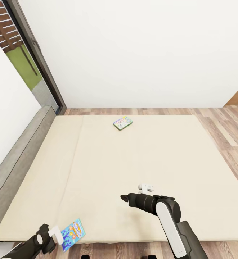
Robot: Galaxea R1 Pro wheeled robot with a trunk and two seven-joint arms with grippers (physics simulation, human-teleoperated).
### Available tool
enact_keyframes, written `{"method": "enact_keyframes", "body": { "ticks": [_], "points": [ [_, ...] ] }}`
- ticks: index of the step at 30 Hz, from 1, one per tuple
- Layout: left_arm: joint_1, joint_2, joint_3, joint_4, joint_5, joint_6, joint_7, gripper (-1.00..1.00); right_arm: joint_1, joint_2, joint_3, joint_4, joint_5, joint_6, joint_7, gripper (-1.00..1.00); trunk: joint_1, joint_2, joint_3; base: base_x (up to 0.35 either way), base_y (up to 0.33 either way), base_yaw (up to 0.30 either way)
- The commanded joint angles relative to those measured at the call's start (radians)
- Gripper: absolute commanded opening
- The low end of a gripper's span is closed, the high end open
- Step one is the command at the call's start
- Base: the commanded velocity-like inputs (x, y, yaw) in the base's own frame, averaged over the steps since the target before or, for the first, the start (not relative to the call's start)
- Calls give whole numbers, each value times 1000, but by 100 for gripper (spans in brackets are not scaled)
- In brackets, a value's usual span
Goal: Put all the toys in the child's room - the three board games (two on the bed and one on the table), the two jigsaw puzzles on the table, and the tennis ball on the table - inside the toy box on the table in the child's room.
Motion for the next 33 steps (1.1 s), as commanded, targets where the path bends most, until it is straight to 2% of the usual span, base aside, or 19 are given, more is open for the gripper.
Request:
{"method": "enact_keyframes", "body": {
  "ticks": [1, 8, 22, 33],
  "points": [
    [0, 0, 0, -3, -9, 5, 2, 100, -1, 0, 0, -1, -10, 3, -11, 100, 1, -2, -1, 0, 0, 0],
    [0, -2, -3, -3, -13, 0, 29, 100, -1, 0, 0, -1, -10, 3, -11, 100, 1, -2, -1, 0, 0, 0],
    [0, -3, -5, -2, -16, -3, 35, 100, -1, 0, 0, -1, -10, 3, -10, 100, 1, -2, -2, 0, 0, 0],
    [0, -3, -6, -2, -17, -2, 36, 100, -1, 0, 0, -1, -10, 3, -10, 100, 1, -2, -16, 0, 0, 0]
  ]
}}
